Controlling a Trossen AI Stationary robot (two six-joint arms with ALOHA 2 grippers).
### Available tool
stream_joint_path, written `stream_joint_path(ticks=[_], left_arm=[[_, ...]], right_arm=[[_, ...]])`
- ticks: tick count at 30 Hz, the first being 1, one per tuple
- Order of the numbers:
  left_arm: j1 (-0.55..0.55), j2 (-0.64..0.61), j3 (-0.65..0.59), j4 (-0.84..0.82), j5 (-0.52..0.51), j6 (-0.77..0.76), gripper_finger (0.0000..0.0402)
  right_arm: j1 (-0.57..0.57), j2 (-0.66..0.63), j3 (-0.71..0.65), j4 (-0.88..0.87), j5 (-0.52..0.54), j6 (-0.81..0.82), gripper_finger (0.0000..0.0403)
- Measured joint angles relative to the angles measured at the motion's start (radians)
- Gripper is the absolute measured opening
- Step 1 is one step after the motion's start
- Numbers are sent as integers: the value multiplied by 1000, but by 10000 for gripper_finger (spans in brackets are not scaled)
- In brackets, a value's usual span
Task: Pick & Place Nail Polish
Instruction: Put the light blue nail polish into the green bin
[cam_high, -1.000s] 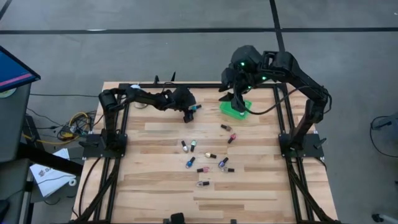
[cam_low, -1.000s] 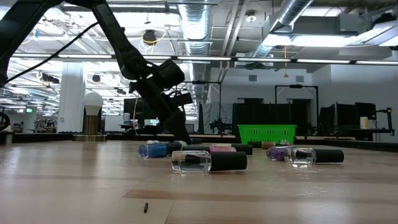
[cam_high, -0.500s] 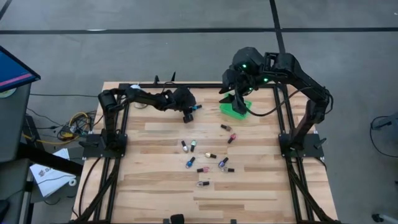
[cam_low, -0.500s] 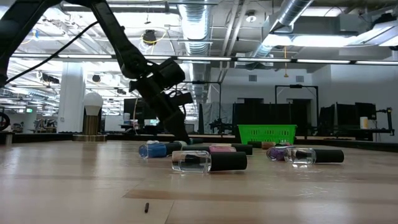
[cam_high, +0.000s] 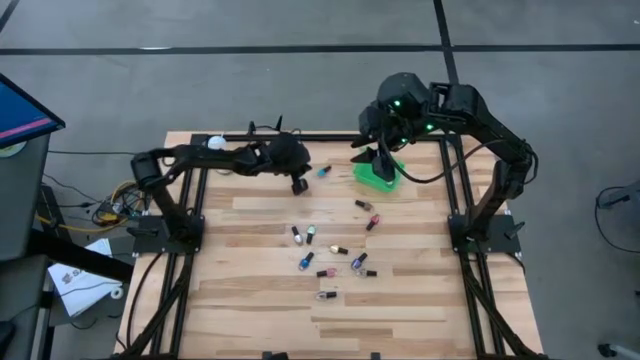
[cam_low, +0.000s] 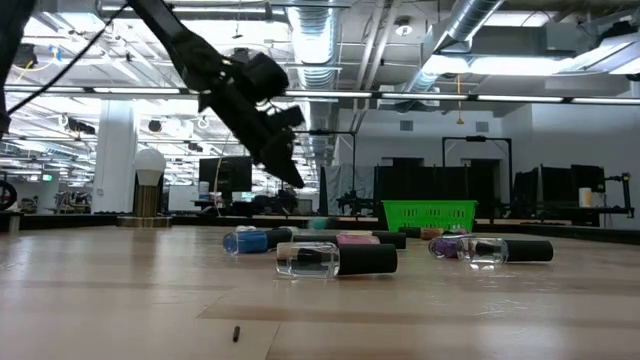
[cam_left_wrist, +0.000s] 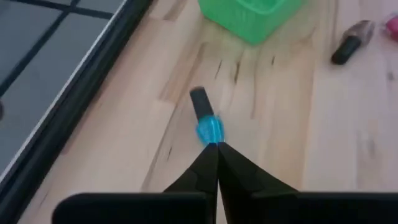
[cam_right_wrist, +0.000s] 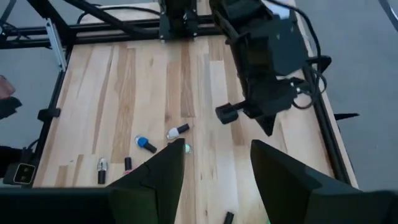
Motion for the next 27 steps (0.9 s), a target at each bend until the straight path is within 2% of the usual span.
stream_joint_path(ticks=[7, 13, 16, 21, 27], left_arm=[[-53, -143, -86, 3, 10, -91, 1], [-72, -179, -100, 87, -110, -129, 7], [-48, -143, -99, 143, -113, -169, 29], [-14, -48, -62, 160, -114, -186, 91], [-3, 5, -10, 172, -175, -203, 141]], right_arm=[[25, 0, 0, -7, 0, 34, 175], [31, 0, 0, -21, 9, 56, 175], [24, 0, 0, -21, 12, 59, 175], [25, 0, 0, -37, 12, 77, 176], [34, 0, 0, -84, 12, 78, 181]])
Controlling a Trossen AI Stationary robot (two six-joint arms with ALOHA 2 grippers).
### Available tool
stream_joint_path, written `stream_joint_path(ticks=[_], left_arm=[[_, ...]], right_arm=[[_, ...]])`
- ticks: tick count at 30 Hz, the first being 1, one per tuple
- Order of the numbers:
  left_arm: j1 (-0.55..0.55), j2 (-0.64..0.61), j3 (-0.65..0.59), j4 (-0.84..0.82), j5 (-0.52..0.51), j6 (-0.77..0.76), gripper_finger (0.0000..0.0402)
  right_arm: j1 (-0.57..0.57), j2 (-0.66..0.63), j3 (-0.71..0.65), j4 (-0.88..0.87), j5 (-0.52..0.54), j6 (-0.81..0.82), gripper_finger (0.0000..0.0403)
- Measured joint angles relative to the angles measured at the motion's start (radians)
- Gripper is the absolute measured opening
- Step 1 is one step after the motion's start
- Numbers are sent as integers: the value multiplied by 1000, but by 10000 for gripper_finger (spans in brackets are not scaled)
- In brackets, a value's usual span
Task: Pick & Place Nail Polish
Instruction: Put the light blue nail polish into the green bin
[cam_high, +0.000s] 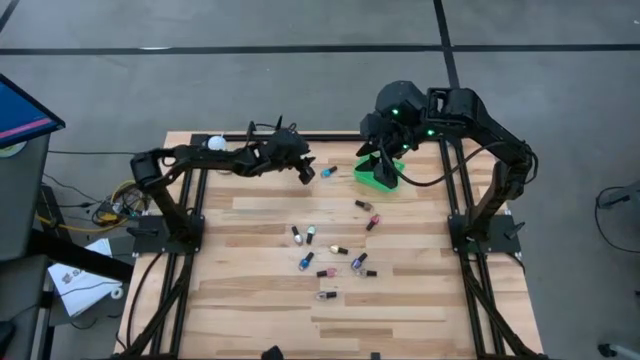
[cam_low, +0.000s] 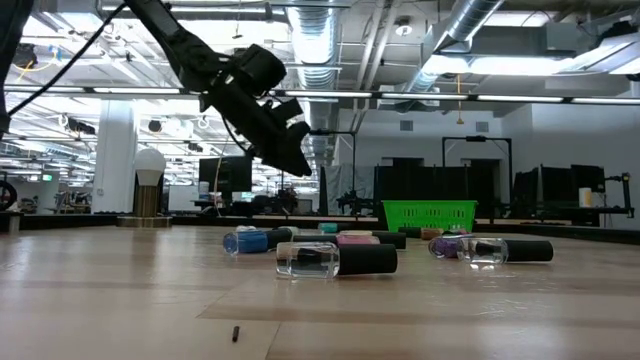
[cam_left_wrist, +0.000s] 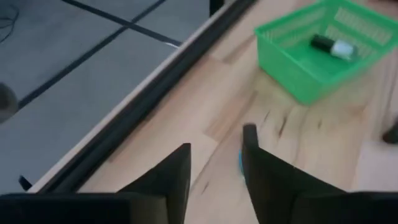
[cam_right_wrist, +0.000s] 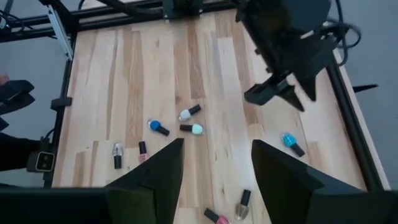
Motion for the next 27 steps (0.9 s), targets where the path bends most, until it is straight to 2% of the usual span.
stream_joint_path(ticks=[4, 8, 13, 18, 20, 24, 27], left_arm=[[-11, -6, 2, 47, -18, -77, 148], [4, 1, 5, 82, -20, -87, 133], [52, 2, 5, 51, 101, -62, 89], [101, 32, 79, -33, 227, -61, 53], [104, 68, 113, -43, 245, -60, 46], [93, 144, 147, -56, 273, -42, 47], [83, 170, 149, -60, 274, -32, 68]], right_arm=[[2, 0, 0, -1, -2, 0, 180], [2, 0, 0, -2, -4, 0, 178], [2, 0, 0, -4, -4, -1, 181], [2, 0, 0, -3, -4, -1, 182], [2, 0, 0, -3, -4, -1, 180], [5, 0, 0, -3, -7, -1, 178], [5, 0, 0, -3, -8, -1, 178]])
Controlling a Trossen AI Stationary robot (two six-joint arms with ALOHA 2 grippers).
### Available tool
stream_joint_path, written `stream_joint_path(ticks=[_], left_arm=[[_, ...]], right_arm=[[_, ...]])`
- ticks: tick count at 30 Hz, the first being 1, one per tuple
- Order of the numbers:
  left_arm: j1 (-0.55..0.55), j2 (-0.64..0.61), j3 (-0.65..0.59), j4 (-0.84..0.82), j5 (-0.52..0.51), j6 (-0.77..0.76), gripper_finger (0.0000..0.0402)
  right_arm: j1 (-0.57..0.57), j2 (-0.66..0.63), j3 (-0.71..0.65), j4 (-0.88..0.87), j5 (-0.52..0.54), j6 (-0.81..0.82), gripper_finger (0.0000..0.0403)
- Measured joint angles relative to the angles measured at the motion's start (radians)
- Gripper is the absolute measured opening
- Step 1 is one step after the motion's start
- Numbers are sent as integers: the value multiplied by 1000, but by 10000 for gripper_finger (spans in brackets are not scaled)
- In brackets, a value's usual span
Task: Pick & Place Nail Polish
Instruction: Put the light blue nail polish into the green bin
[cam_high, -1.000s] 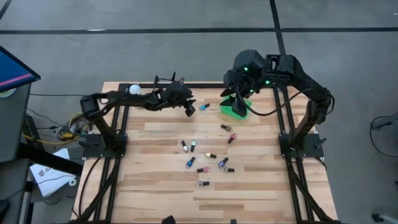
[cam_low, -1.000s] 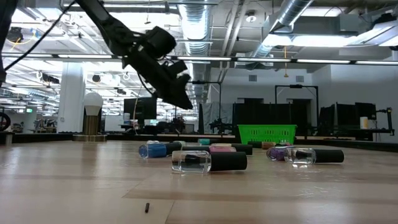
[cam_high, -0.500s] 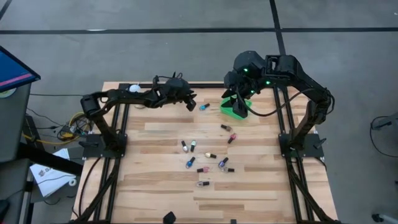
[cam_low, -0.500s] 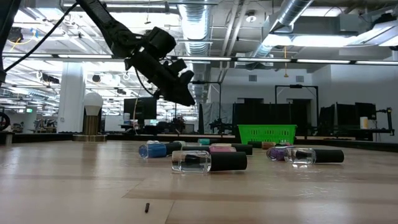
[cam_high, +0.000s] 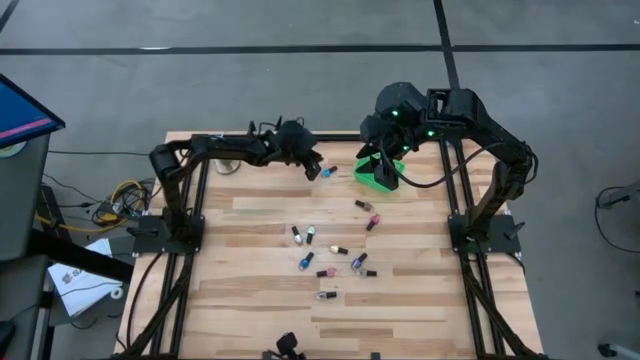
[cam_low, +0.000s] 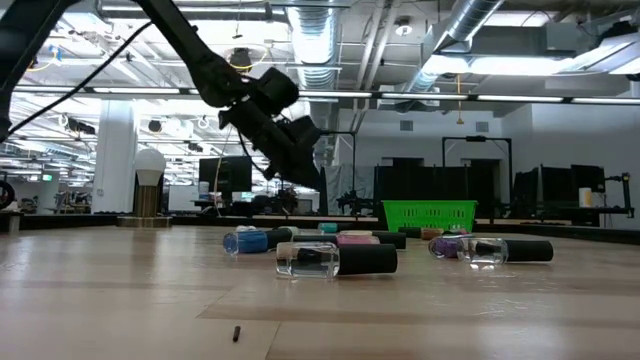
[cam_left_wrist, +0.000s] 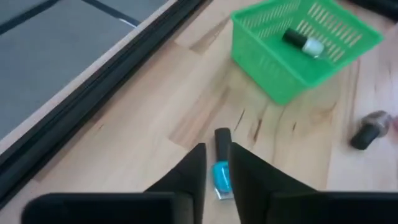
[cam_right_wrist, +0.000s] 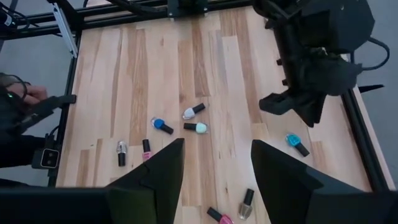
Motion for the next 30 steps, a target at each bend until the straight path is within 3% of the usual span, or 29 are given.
stream_joint_path(ticks=[6, 11, 14, 17, 22, 27, 30], left_arm=[[-36, 3, 1, -33, -4, 72, 166], [-55, 3, 1, -37, -104, 85, 278], [-54, 3, 1, -52, -132, 83, 323], [-48, 9, 3, -51, -109, 86, 337], [-42, 76, 68, -124, -35, 94, 324], [-65, 182, 192, -287, -35, 162, 317], [-77, 219, 222, -298, -52, 177, 317]], right_arm=[[1, 0, 0, 0, -4, 0, 183], [1, 0, 0, 0, -3, -8, 181], [1, 0, 0, 0, -4, -11, 180], [1, 0, 0, 0, -4, -15, 181], [1, 0, 0, 2, -4, -27, 183], [1, 0, 0, 3, -4, -27, 180], [1, 0, 0, 2, -4, -27, 178]])
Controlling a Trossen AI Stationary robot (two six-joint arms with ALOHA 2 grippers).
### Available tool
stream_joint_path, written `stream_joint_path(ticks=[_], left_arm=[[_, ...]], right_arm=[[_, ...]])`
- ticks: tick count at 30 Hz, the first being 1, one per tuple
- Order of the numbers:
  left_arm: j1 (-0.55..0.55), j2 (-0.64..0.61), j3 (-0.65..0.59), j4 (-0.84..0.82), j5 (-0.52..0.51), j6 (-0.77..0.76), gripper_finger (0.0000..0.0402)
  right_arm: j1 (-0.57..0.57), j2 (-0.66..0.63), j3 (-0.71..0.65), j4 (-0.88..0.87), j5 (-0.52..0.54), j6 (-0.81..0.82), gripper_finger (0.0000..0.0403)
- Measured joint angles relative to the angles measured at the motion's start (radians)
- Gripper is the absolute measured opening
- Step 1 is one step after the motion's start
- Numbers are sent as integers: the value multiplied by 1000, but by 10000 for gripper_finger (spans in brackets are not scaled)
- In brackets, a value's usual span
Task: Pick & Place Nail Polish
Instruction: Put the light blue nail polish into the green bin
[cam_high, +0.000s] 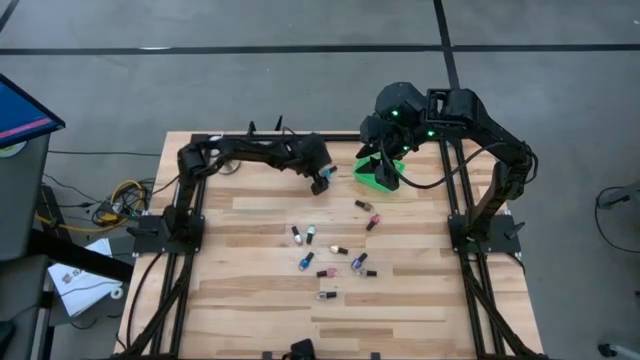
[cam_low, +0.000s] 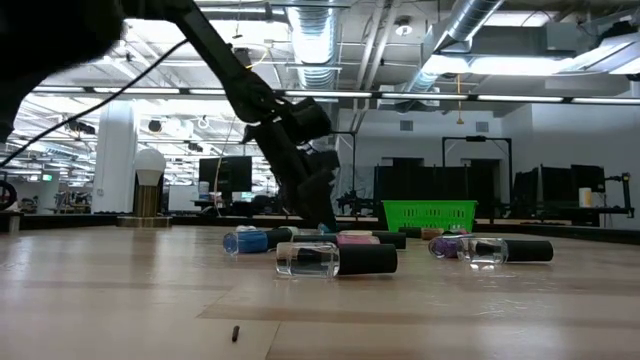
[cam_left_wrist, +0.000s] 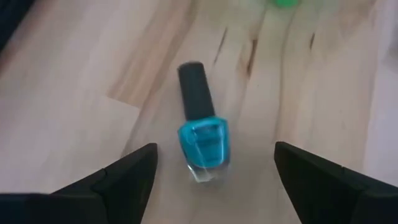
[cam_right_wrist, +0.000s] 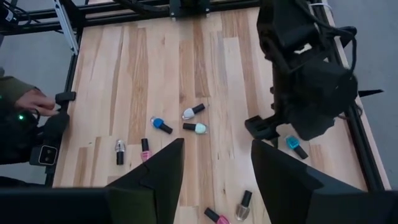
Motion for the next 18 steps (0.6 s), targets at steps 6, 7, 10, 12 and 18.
stream_joint_path(ticks=[6, 7, 10, 12, 18], left_arm=[[-13, 2, 6, -16, -25, 58, 305], [-13, 2, 6, -17, -24, 59, 296], [-10, 2, 6, -19, -31, 59, 262], [-9, 2, 6, -19, -42, 59, 235], [-7, 2, 6, -16, -89, 59, 160]], right_arm=[[0, 0, 0, -2, 0, 8, 180], [0, 0, 0, -2, 0, 8, 180], [0, 0, 0, -2, 0, 8, 179], [0, 0, 0, -2, 0, 8, 178], [0, 0, 0, -2, 0, 0, 176]])
